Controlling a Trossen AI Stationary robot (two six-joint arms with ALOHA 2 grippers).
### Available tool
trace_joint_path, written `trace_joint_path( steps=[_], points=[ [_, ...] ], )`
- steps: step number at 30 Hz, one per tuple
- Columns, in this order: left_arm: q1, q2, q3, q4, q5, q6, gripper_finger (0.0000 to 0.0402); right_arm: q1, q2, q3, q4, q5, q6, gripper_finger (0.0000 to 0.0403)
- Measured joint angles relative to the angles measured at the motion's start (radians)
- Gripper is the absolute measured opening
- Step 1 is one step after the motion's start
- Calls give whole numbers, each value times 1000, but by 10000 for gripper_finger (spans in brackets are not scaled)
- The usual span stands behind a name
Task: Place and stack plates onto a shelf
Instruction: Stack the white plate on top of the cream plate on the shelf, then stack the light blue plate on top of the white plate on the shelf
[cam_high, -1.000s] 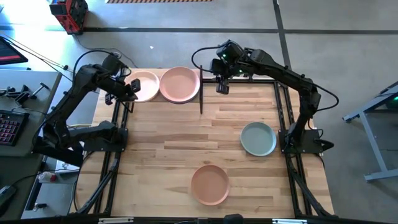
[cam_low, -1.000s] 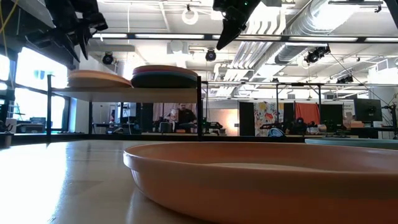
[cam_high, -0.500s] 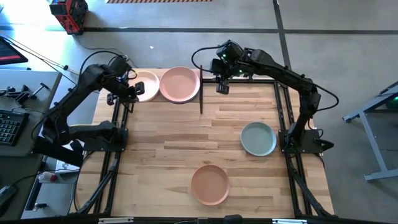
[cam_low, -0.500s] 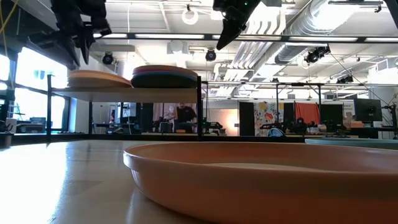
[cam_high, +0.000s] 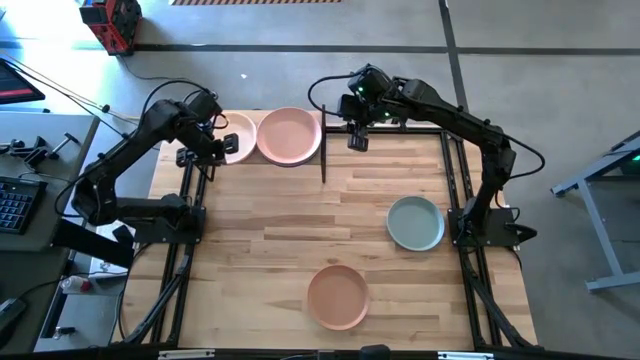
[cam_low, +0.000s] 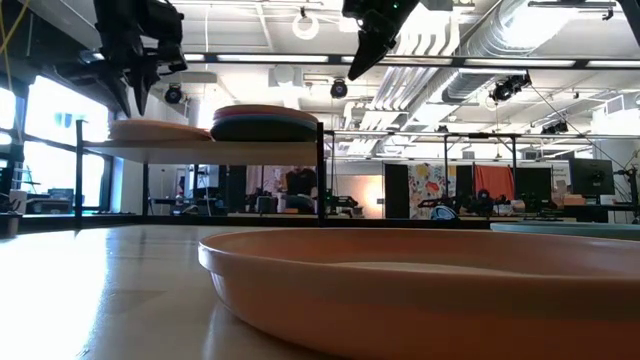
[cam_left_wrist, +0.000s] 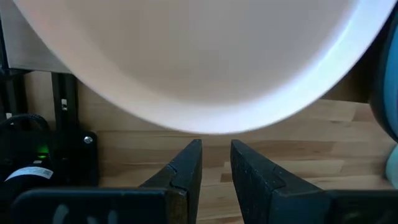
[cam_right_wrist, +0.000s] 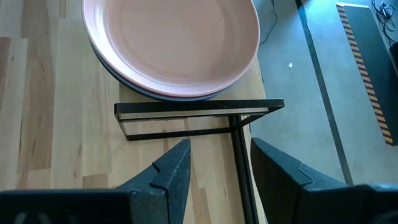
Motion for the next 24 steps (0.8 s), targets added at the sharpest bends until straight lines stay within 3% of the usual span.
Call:
trace_joint_path(
  steps=[13, 24],
  points=[
    [-15, -46, 0, 3, 85, 30, 71, 0, 0, 0, -42, 0, 26, 146],
    [-264, -90, 0, 3, 51, 48, 71, 20, 0, 0, -226, -97, 440, 146]
  ],
)
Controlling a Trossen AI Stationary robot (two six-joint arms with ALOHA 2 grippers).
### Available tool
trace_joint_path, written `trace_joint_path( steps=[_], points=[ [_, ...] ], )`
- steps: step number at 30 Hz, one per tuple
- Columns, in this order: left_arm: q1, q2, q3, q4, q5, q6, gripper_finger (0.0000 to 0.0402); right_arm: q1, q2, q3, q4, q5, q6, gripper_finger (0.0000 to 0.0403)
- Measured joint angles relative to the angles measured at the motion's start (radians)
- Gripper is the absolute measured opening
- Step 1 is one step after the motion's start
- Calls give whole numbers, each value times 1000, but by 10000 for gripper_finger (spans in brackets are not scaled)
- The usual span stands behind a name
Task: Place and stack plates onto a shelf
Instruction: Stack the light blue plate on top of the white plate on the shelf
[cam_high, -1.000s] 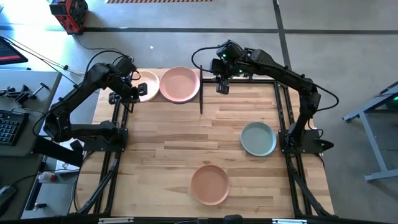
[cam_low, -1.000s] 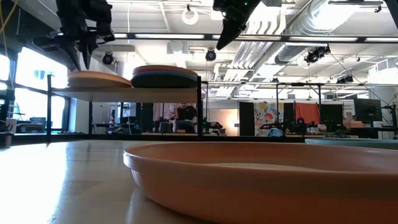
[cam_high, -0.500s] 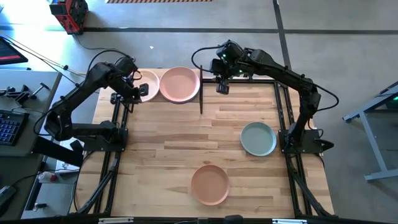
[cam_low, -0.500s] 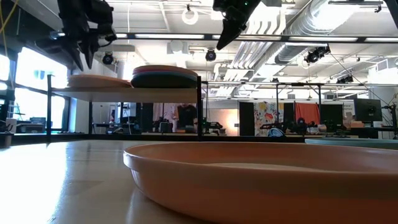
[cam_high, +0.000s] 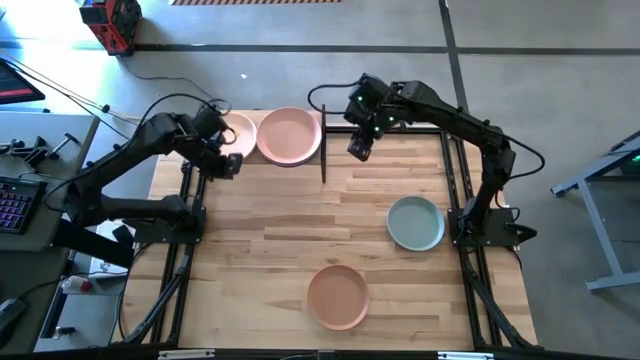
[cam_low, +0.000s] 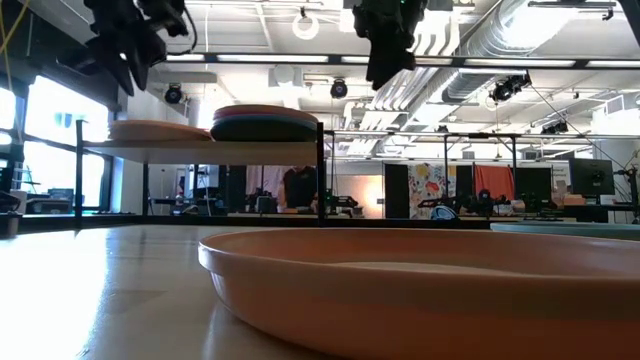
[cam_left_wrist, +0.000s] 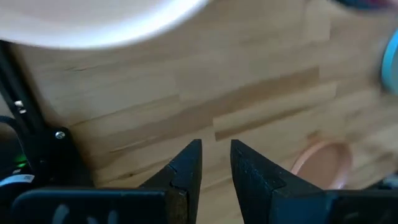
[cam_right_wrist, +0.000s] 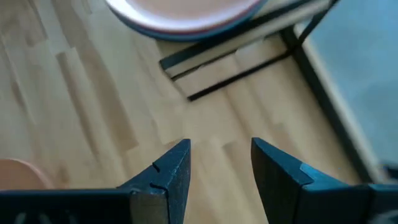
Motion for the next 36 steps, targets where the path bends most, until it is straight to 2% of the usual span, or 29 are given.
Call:
trace_joint_path(
  steps=[10, 26, 36],
  points=[
    [-233, 0, 0, 0, -39, 84, 71, 147, -1, -53, -39, 36, 354, 146],
    [-444, 0, 0, 0, -53, 110, 71, 439, 0, -469, 79, 85, 833, 146],
    [-579, 1, 0, 49, -84, 42, 71, 541, 0, -677, 93, 115, 1017, 146]
  ],
)
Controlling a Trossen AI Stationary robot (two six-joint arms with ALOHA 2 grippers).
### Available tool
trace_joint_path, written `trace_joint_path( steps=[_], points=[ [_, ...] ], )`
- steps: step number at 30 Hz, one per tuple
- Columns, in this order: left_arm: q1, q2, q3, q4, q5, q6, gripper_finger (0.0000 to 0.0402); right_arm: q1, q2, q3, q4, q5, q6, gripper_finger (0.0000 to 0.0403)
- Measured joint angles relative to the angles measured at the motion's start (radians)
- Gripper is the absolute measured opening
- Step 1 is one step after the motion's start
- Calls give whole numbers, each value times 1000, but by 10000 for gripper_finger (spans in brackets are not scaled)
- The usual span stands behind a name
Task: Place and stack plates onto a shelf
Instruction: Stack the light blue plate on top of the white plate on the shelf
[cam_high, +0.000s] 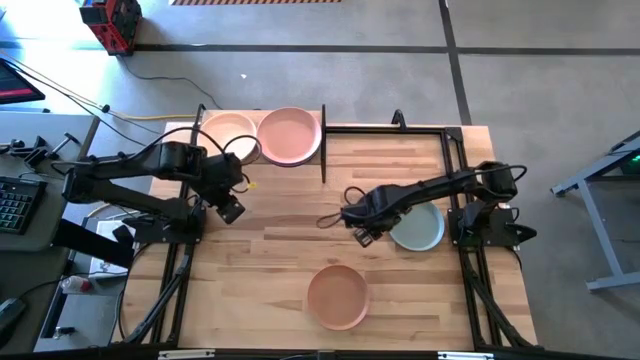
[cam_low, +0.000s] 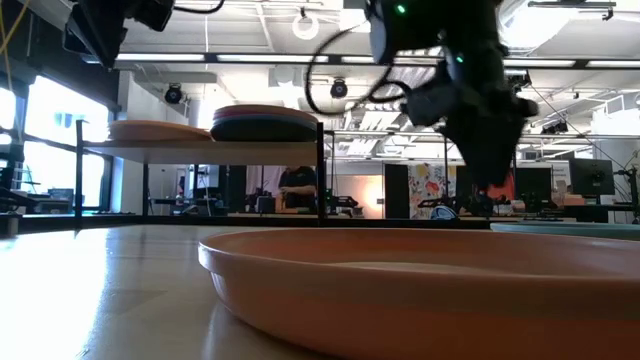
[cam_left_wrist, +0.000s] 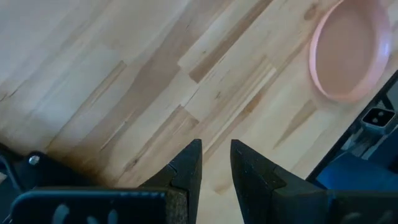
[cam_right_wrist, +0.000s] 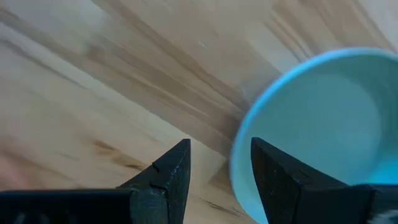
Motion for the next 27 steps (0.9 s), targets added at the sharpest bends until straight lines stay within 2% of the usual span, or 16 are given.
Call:
trace_joint_path(
  steps=[11, 15, 20, 27],
  points=[
    [-131, 0, 0, 150, -71, -74, 71, 59, 0, -134, 18, -6, 102, 146],
    [-160, 0, 0, 183, -103, -75, 71, 69, 0, -169, 79, 5, 110, 146],
    [-188, 0, 0, 188, -143, -74, 71, 71, 0, -217, 153, 4, 134, 146],
    [-204, 0, 0, 187, -185, -73, 71, 71, 0, -253, 164, -6, 157, 141]
  ],
)
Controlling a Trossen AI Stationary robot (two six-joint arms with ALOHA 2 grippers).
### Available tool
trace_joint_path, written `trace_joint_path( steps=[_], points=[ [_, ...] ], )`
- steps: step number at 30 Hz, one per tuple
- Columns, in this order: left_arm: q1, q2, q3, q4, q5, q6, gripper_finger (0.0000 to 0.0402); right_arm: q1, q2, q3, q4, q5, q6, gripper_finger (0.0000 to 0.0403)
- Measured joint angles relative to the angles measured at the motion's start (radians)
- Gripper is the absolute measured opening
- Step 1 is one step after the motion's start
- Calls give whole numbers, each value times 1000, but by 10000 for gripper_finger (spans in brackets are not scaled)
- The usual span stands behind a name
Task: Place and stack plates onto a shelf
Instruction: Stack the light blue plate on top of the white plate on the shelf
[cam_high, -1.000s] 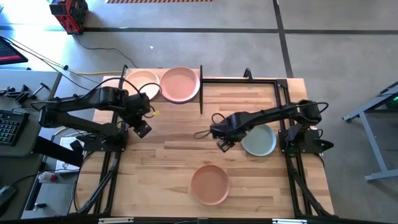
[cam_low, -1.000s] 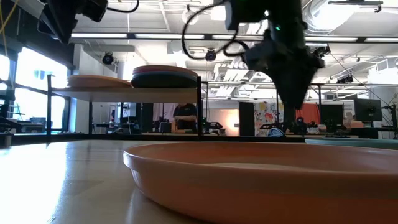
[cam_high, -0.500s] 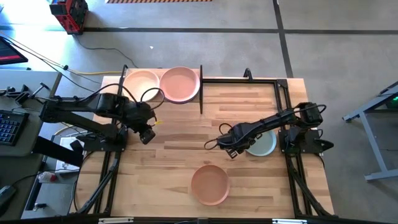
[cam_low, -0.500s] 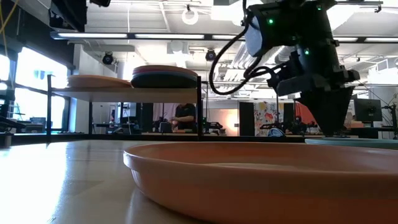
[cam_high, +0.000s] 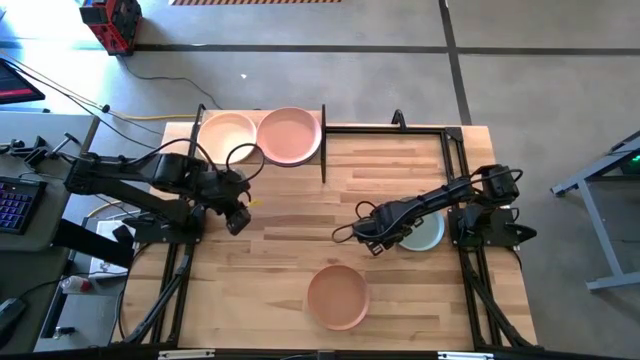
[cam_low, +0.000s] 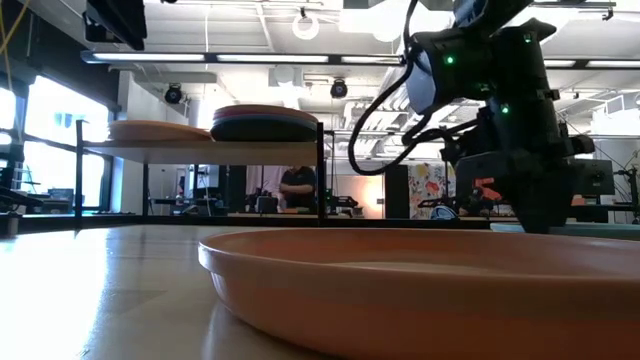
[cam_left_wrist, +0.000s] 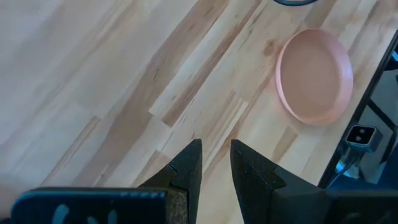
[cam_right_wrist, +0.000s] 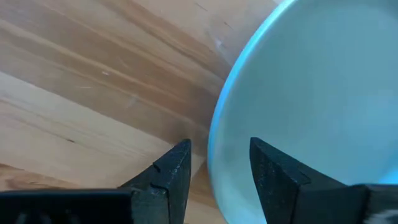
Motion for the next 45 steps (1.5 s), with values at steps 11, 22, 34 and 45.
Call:
trace_joint_path(
  steps=[11, 22, 34, 45],
  points=[
    [0, 0, 0, 0, -16, 44, 71, -3, 0, 0, 15, -23, 29, 14],
    [0, 6, 0, -2, -85, 63, 71, 22, 0, 79, 6, -60, 17, 2],
    [0, 22, 0, -3, -90, 62, 71, 111, 0, 381, -142, -3, 14, 0],
    [0, 74, 0, -3, -82, 62, 71, 123, -1, 462, -251, 124, -44, 0]
  ],
)
